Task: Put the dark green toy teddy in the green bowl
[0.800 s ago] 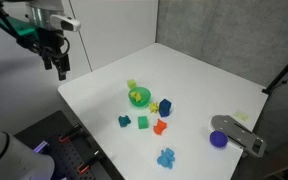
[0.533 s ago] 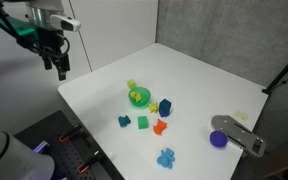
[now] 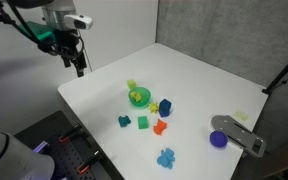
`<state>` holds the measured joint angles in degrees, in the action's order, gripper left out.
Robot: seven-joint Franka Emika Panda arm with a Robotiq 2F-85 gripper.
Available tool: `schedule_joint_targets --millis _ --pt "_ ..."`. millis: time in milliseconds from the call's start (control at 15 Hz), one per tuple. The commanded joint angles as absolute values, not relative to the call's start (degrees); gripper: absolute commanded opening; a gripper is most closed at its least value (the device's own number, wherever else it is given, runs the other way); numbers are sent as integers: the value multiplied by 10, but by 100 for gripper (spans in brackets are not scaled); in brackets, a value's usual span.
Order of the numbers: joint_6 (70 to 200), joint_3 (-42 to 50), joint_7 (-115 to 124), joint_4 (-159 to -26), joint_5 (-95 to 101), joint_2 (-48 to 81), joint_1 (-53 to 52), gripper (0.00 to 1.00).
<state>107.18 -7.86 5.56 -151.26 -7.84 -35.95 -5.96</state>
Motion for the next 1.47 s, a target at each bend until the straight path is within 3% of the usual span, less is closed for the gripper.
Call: schedule_joint_targets --millis 0,667,1000,1400 --pt "1142 -84 77 -1481 -44 -285 -37 100" --pt "1381 -47 45 -1449 -10 -41 -17 100" --pt "1482 -26 93 -1431 118 88 -17 100" --pt "1534 24 127 -1389 182 181 -46 100"
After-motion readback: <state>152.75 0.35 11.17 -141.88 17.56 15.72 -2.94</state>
